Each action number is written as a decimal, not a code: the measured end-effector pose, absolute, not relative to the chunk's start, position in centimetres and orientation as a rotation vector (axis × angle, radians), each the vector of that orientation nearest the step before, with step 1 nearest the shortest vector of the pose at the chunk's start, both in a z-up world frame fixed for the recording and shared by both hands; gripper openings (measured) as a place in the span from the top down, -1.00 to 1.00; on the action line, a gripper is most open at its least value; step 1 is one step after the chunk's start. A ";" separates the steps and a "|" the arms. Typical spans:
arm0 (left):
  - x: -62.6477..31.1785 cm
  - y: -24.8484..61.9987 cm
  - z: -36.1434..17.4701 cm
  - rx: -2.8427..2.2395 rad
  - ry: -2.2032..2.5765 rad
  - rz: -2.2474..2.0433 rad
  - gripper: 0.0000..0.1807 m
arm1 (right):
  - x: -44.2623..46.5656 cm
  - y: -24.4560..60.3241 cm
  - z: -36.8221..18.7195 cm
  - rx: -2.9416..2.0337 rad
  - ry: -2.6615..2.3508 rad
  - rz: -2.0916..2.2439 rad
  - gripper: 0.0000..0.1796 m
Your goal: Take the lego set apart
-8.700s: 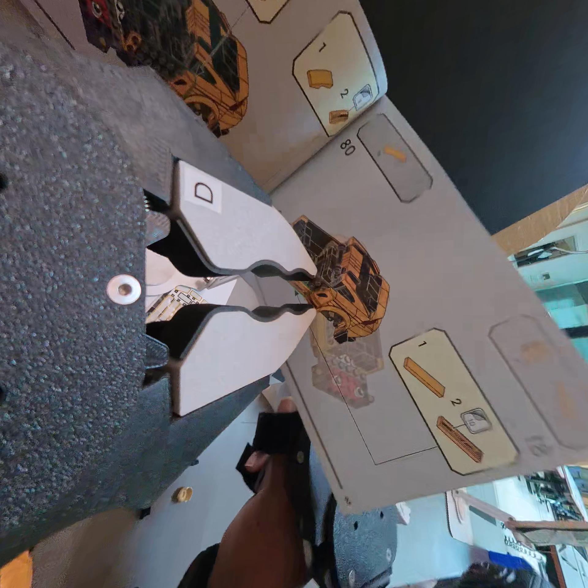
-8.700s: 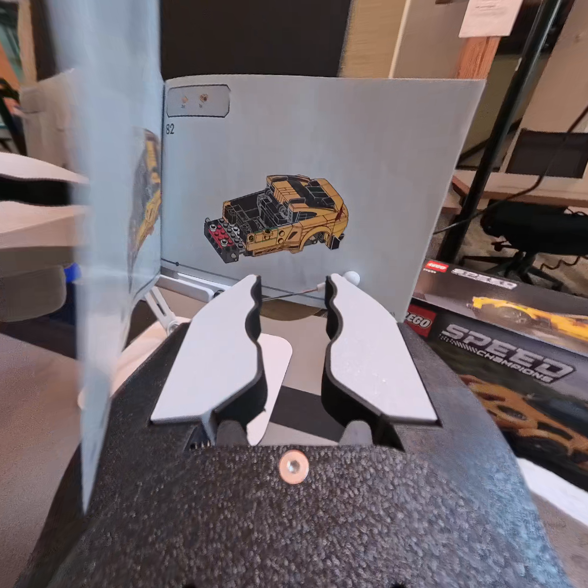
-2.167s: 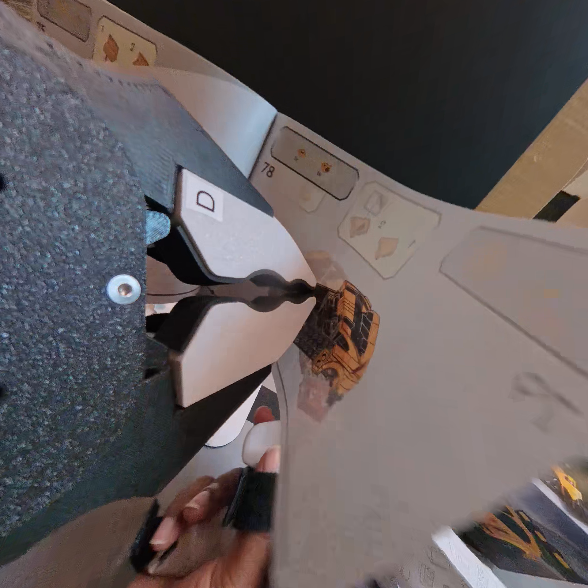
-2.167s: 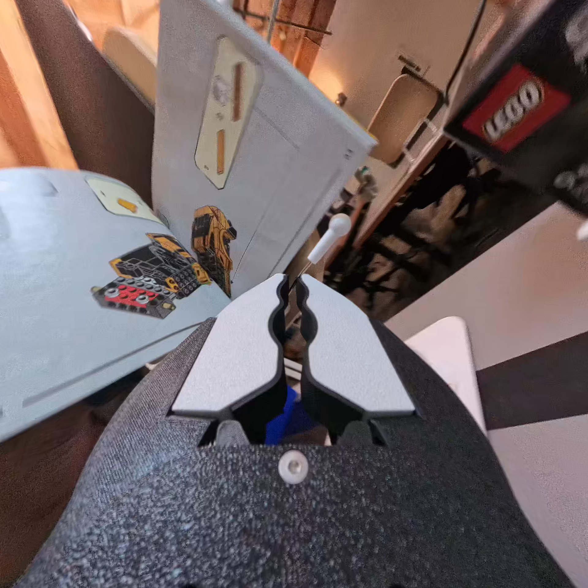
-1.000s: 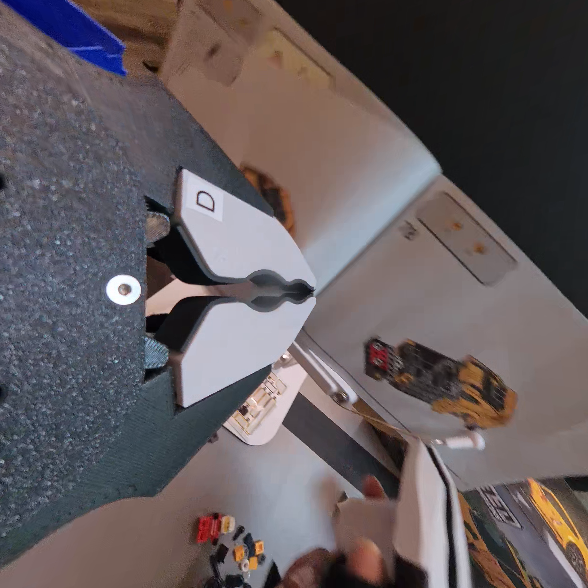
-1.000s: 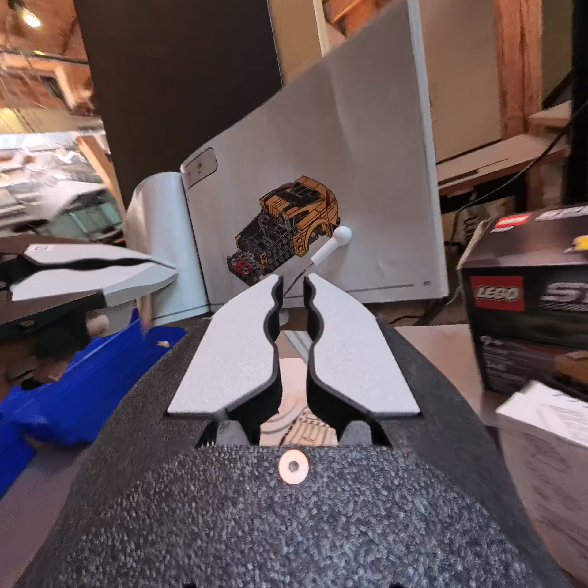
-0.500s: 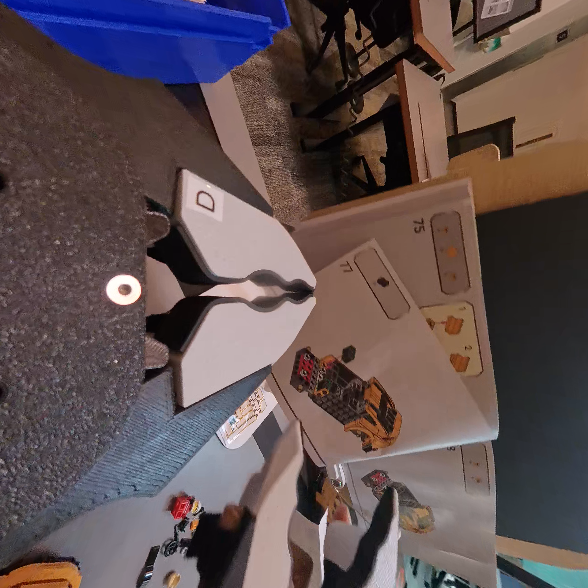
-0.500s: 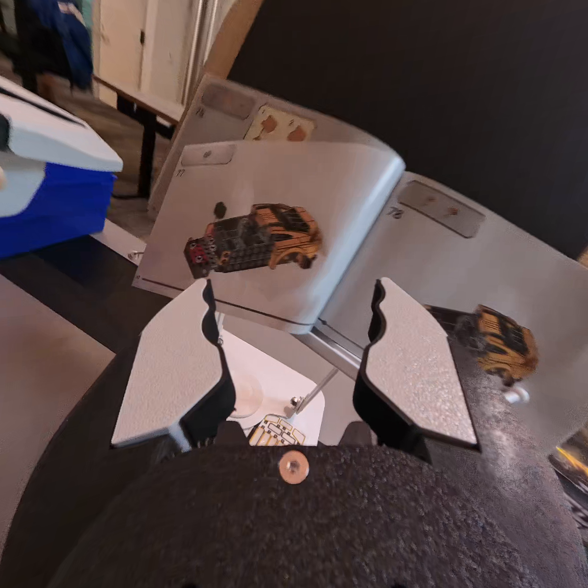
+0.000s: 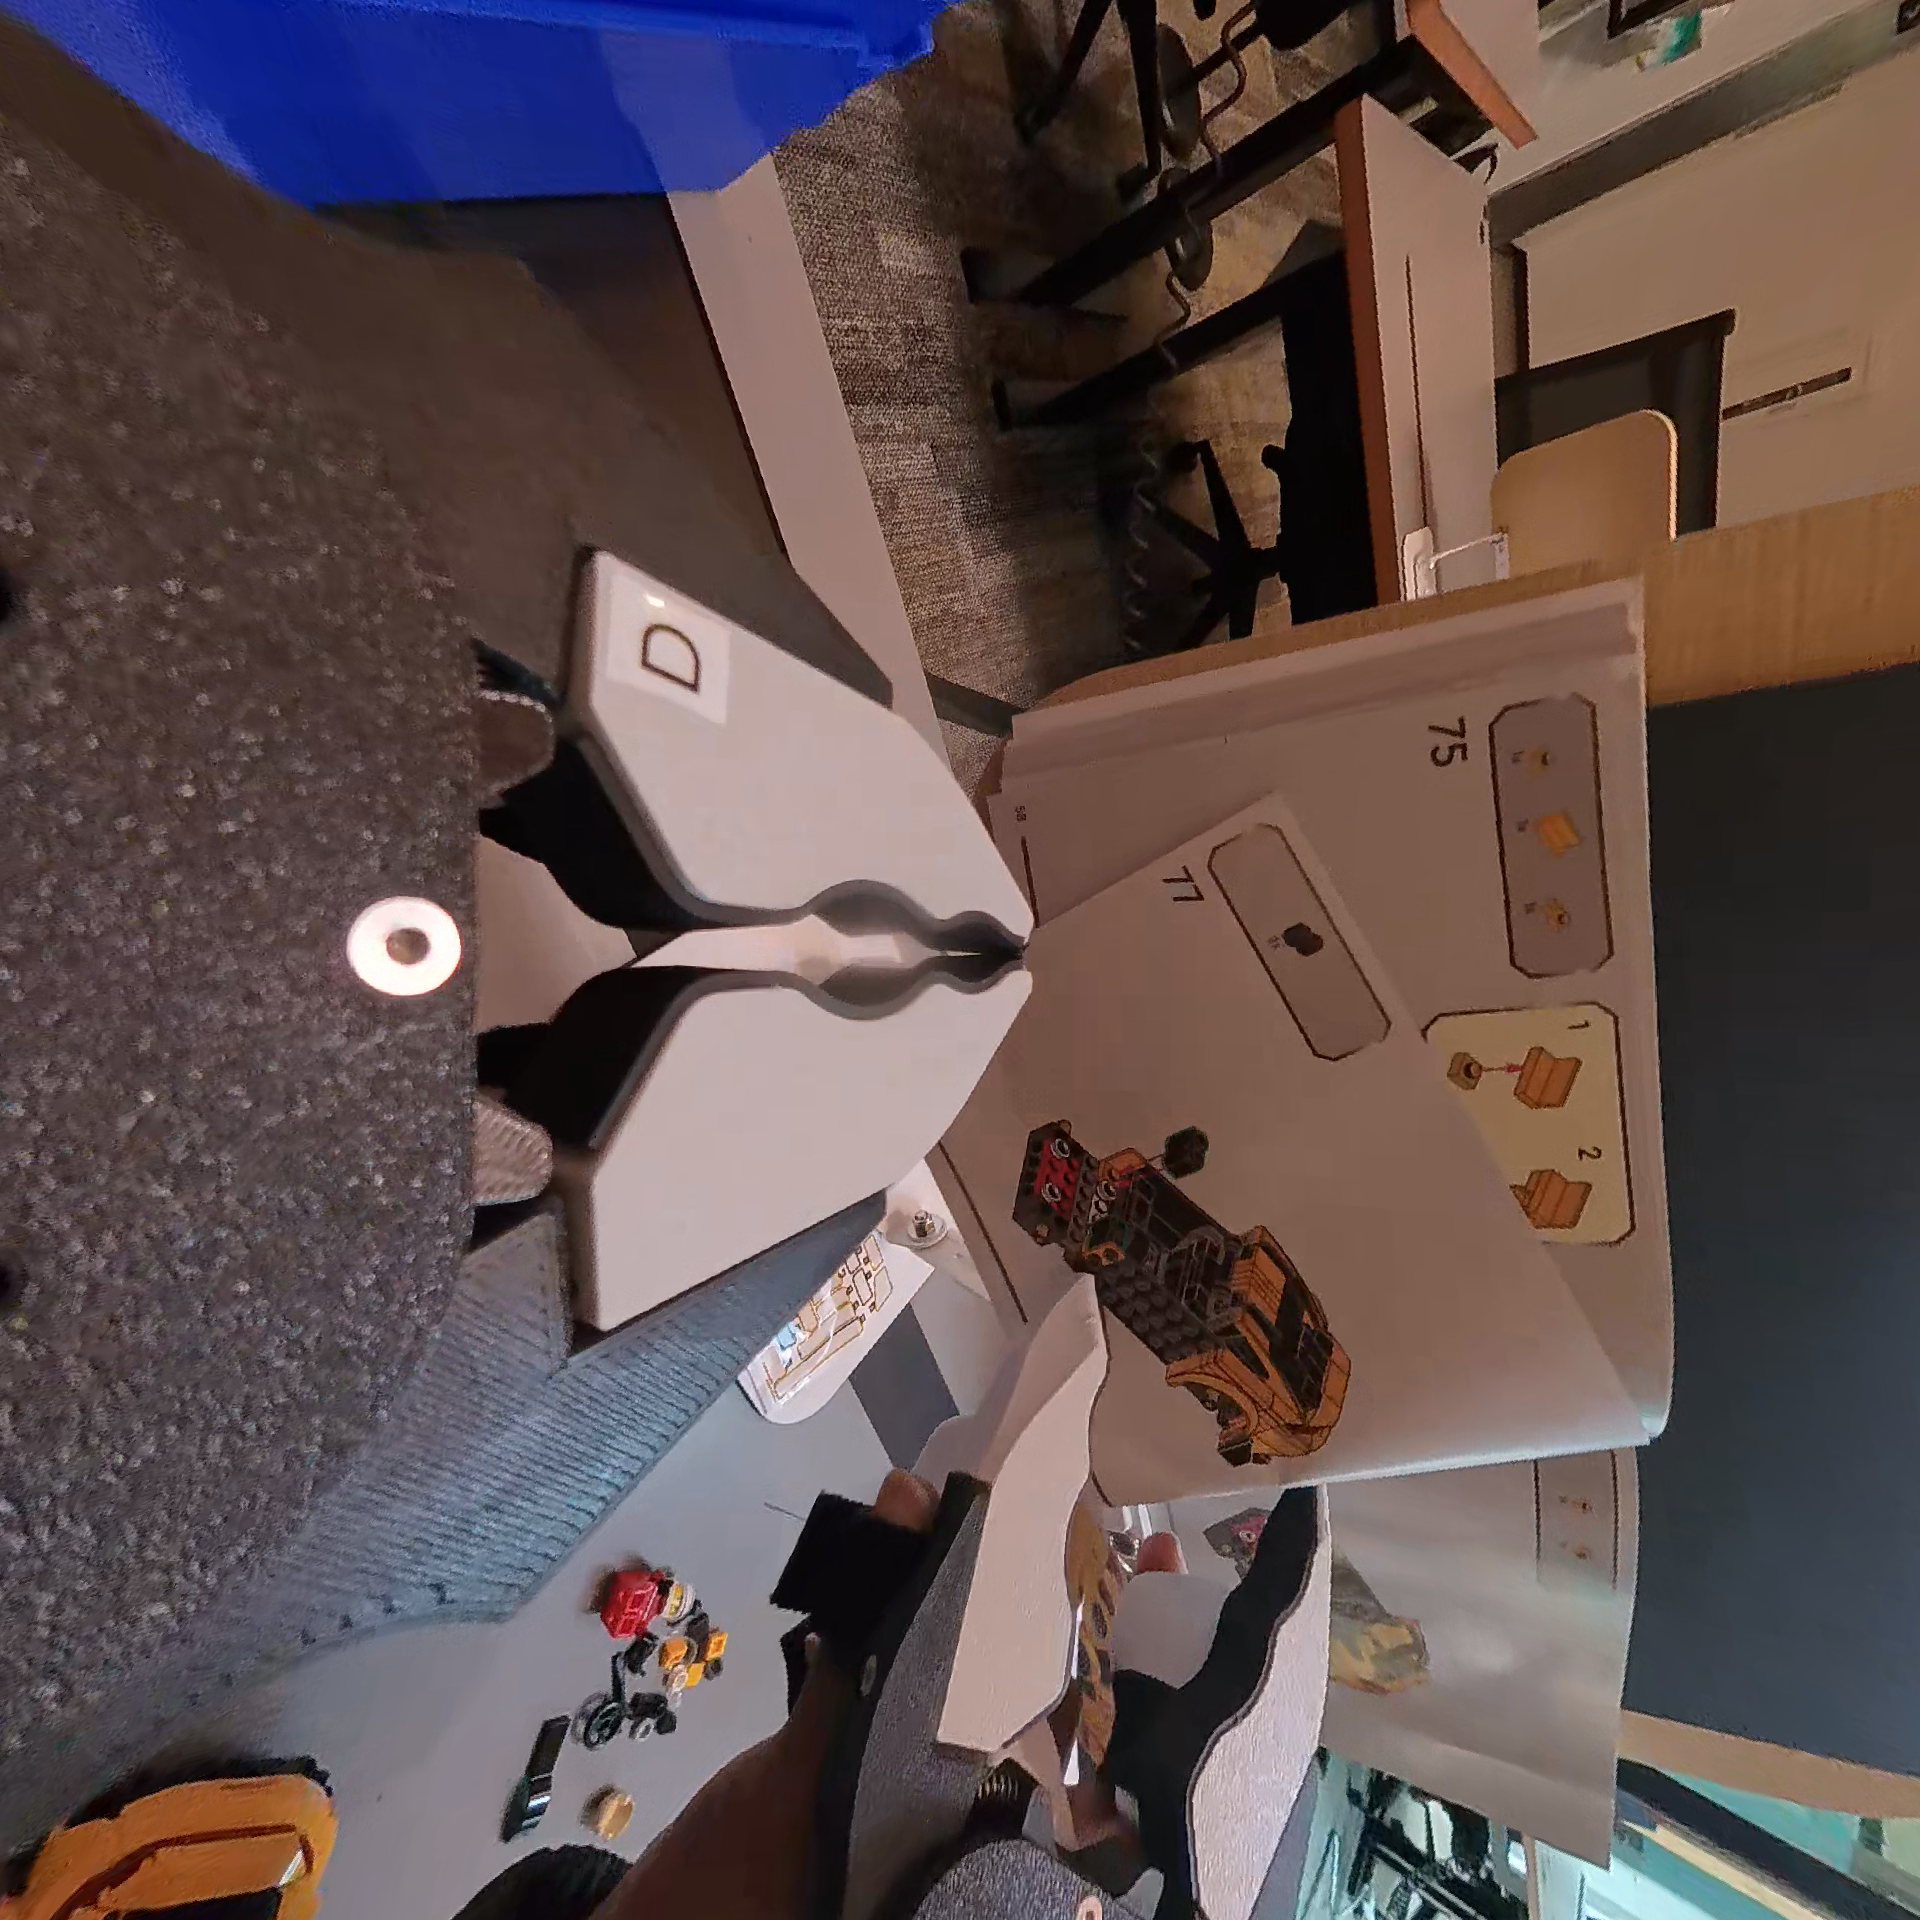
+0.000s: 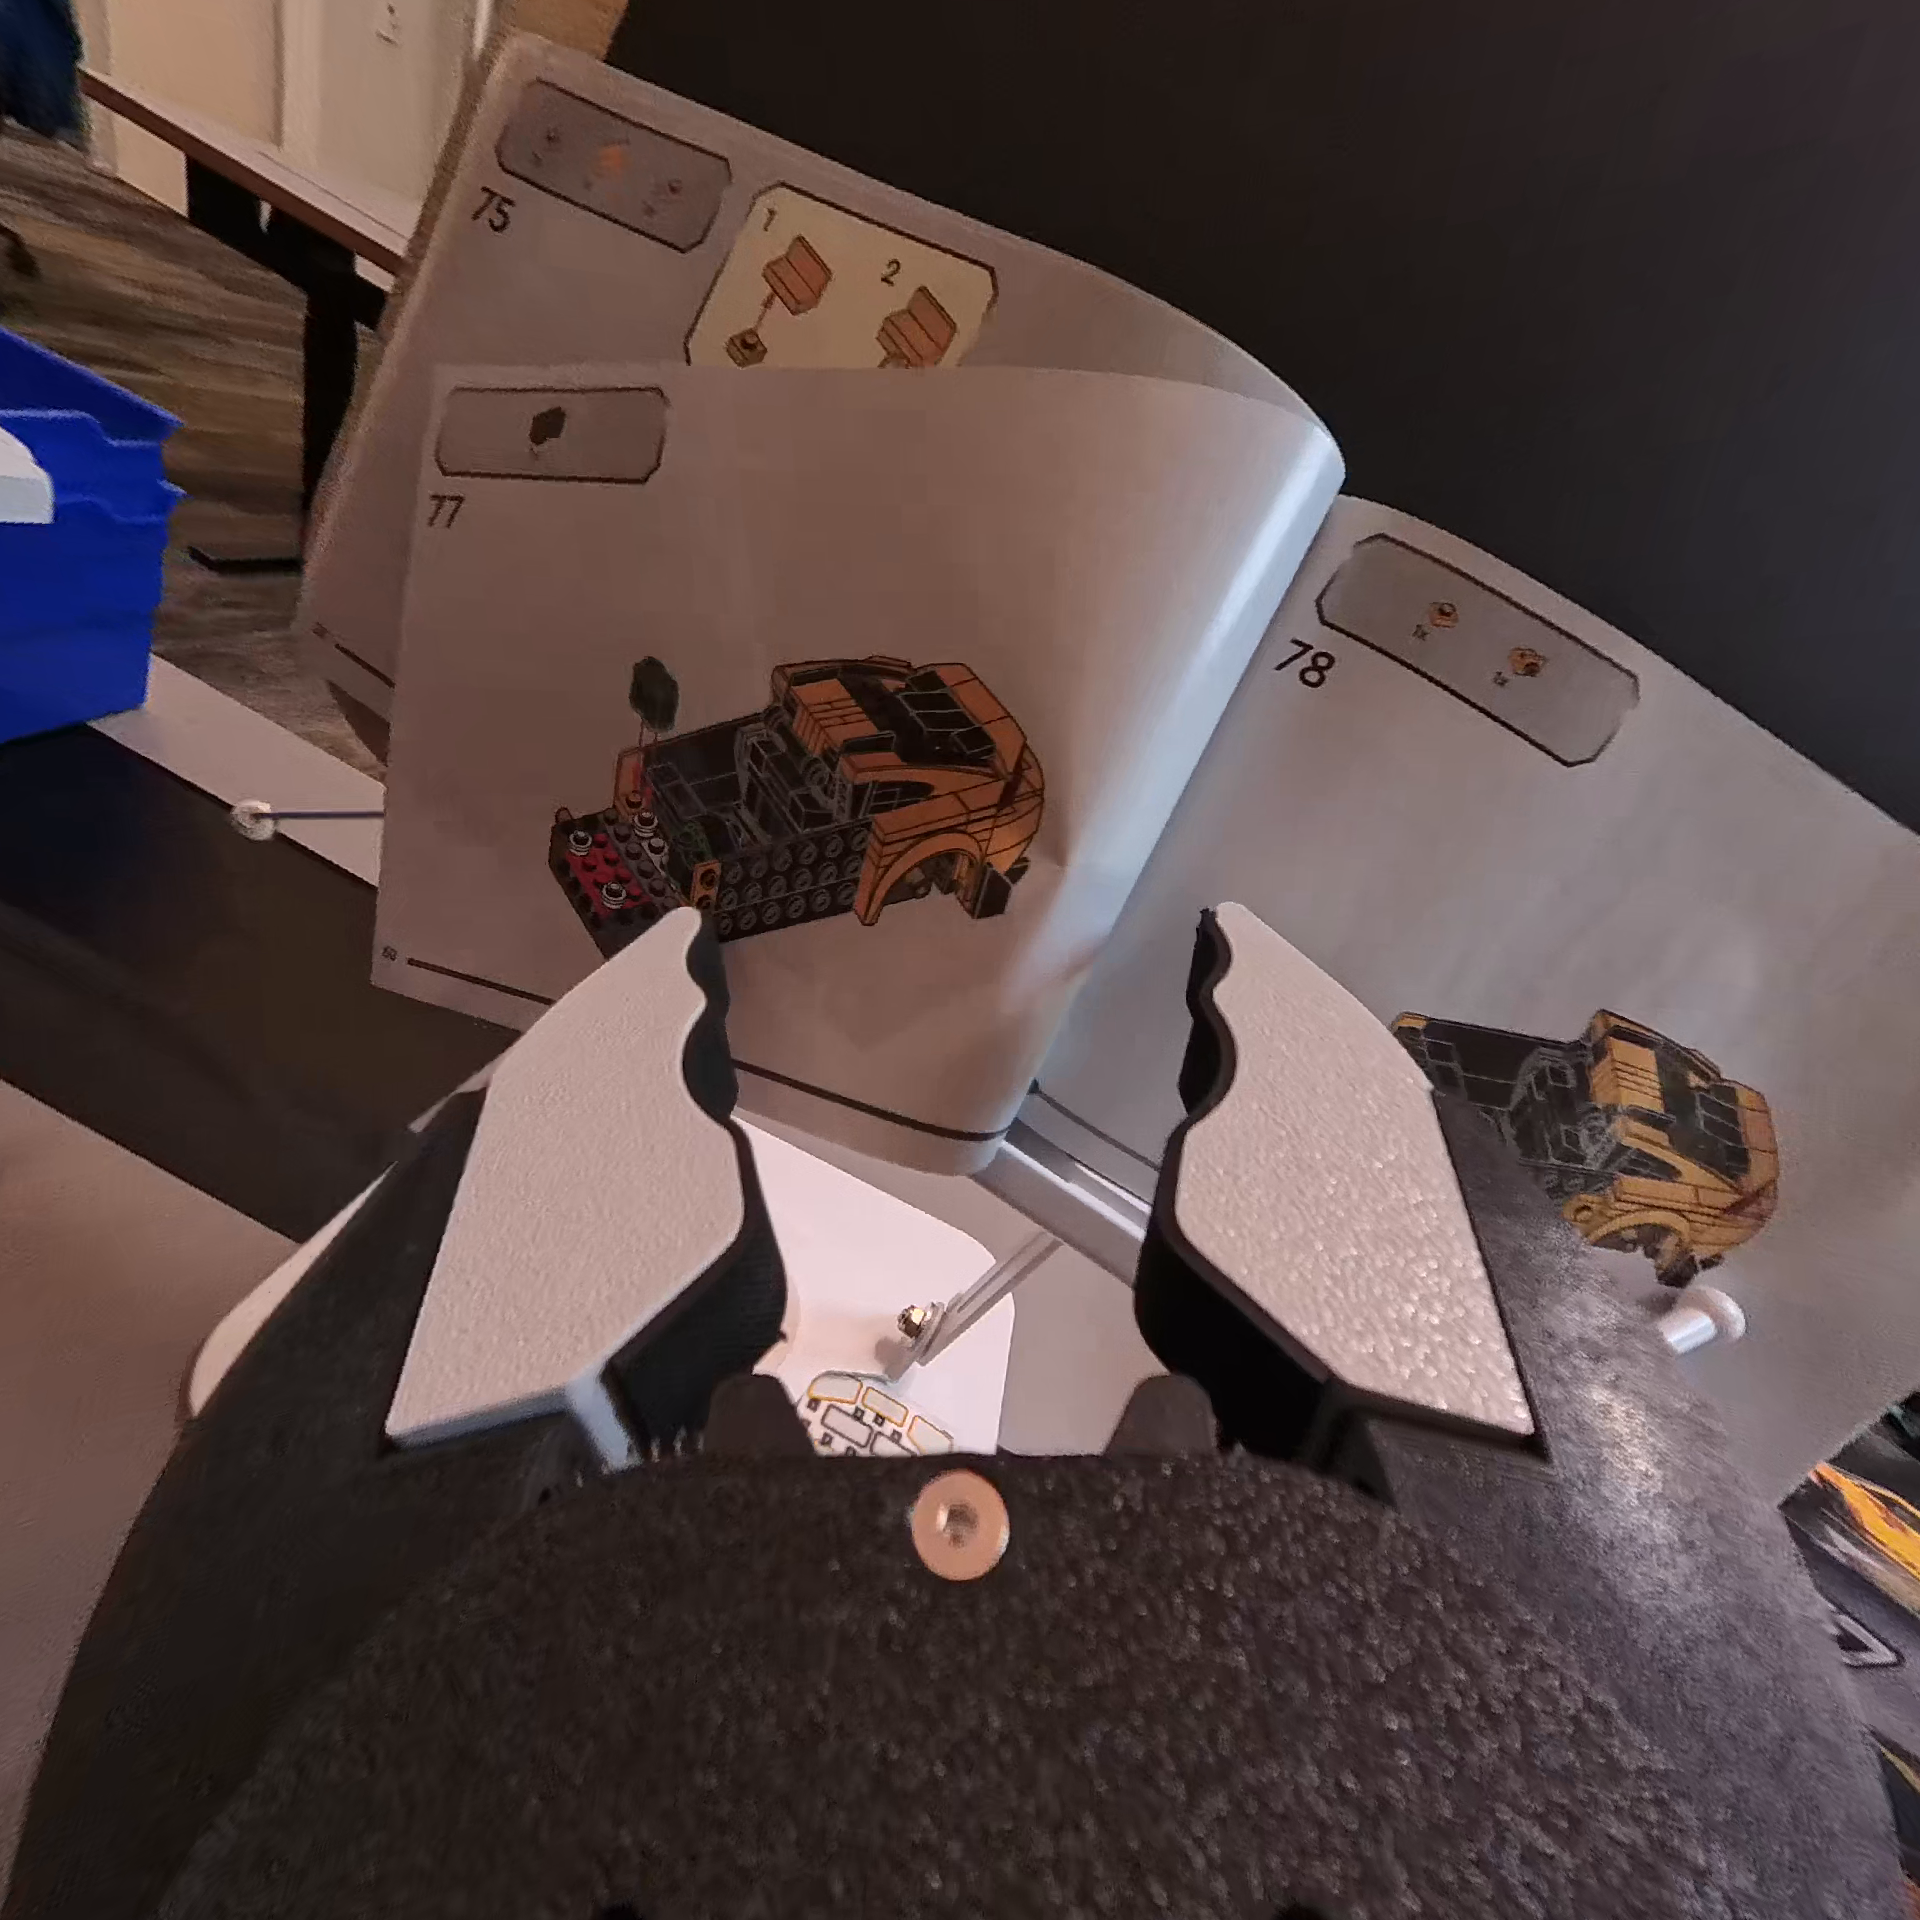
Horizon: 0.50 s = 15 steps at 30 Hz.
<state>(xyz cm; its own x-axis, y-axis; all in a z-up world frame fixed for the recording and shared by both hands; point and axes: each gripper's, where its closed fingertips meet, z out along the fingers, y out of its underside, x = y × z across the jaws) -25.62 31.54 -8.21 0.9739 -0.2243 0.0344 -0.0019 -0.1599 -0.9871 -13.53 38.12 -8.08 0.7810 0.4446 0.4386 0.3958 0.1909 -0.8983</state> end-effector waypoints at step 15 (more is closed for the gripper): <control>-24.9 32.3 -10.8 -1.794 0.197 -0.214 0.99 | -13.7 38.3 -7.9 -1.397 -0.756 0.039 0.25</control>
<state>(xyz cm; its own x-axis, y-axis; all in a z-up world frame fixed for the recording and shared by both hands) -24.90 32.31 -10.85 0.9681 -0.2475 0.0399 -0.0186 -0.2295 -0.9731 -13.71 38.29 -7.94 0.7690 0.4507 0.4533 0.4010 0.2121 -0.8912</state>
